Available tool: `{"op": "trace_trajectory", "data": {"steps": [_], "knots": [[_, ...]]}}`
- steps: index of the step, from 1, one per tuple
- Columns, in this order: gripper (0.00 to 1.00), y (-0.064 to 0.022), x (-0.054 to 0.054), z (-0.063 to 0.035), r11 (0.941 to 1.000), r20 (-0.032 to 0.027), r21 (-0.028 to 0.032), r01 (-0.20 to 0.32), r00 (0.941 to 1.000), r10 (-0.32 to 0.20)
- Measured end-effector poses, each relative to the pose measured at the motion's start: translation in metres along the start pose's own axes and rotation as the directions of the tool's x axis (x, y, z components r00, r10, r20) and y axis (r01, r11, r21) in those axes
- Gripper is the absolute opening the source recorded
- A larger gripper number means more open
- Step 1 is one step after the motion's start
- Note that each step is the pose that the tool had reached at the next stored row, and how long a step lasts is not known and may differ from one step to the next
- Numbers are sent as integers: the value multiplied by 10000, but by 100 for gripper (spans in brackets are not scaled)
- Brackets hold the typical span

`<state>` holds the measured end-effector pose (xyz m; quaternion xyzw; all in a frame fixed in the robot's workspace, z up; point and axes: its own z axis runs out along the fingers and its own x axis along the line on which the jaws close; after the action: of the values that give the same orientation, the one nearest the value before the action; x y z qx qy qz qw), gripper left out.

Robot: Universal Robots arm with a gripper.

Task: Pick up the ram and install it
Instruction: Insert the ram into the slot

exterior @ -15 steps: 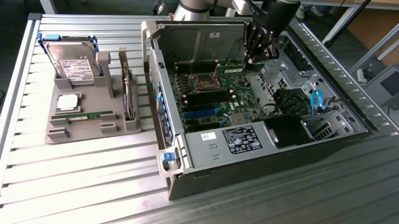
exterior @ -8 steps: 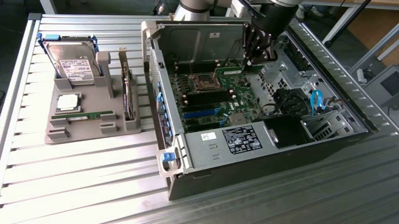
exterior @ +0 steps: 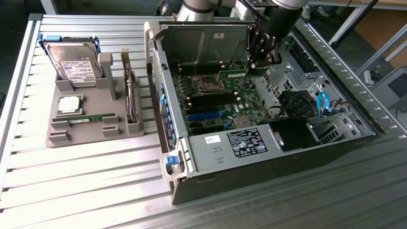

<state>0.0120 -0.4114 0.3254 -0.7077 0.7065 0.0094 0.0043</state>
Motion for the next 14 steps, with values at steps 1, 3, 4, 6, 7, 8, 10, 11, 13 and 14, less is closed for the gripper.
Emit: {"op": "trace_trajectory", "data": {"steps": [1, 3, 4, 6, 7, 8, 10, 11, 13, 14], "knots": [[11, 0, 0, 10, 10000, 0, 0, 0, 10000, 0], [11, 0, 0, 30, 10000, 1, 0, 0, 10000, 0], [11, 0, 1, 41, 10000, 1, 0, 0, 10000, 0], [11, 0, 1, 60, 10000, 0, 0, 0, 10000, 0], [11, 11, 1, 77, 10000, 2, 1, -1, 10000, 1], [11, 60, 2, 96, 10000, 4, 0, 0, 10000, 0], [11, 83, 2, 115, 10000, 4, 0, 0, 10000, 0], [11, 100, 2, 124, 10000, 6, 0, 0, 10000, 0], [11, 138, 2, 142, 10000, 8, 0, 0, 10000, 0], [11, 161, 3, 162, 10000, 7, 0, 0, 10000, 0]]}}
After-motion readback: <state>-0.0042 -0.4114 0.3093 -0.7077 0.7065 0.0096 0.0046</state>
